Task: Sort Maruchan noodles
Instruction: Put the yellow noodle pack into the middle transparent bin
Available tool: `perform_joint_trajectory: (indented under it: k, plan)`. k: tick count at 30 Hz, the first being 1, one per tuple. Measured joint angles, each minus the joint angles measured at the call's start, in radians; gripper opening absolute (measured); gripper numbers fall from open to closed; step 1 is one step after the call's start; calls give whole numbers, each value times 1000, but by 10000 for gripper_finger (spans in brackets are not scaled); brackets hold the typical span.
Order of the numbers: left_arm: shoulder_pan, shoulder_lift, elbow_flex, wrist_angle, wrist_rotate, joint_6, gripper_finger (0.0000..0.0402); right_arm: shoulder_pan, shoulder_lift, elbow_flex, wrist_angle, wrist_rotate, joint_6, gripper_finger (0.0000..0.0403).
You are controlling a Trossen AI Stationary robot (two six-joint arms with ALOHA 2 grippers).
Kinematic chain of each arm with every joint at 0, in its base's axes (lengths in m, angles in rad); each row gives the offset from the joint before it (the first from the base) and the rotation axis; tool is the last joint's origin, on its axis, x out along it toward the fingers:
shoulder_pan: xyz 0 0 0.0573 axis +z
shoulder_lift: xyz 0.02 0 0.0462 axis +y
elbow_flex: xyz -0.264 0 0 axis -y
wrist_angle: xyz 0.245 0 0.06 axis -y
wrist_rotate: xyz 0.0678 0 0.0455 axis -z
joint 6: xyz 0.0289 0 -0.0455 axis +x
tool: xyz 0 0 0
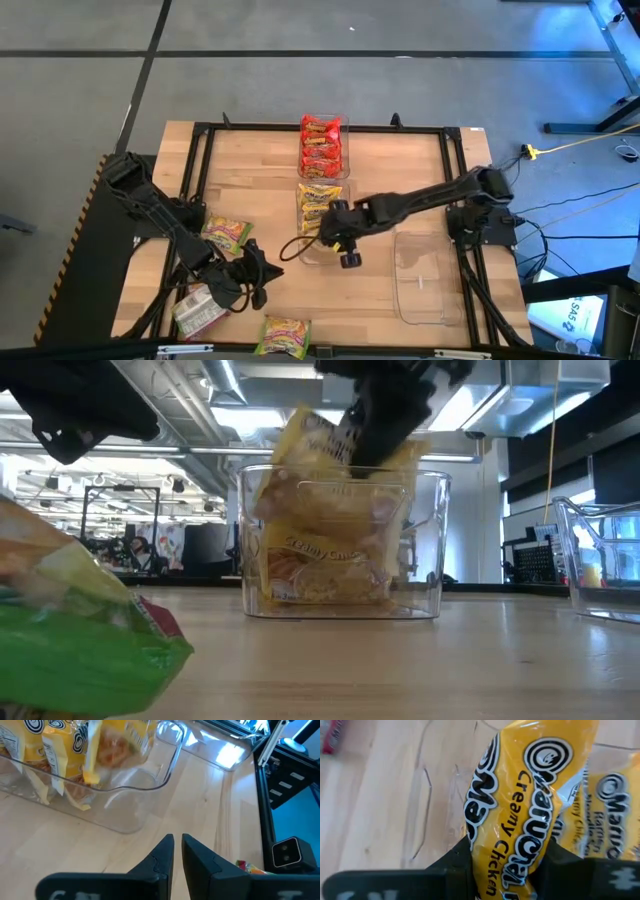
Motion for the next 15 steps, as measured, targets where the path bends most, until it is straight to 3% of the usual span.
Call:
perform_joint_trajectory:
  k: [9, 15]
  plan:
    - [0, 0, 0, 0, -1, 3, 30, 0, 91, 0, 11, 1, -32, 103]
    - [1, 0, 0, 0, -6, 3, 30, 2, 103, 0, 18, 2, -54, 145]
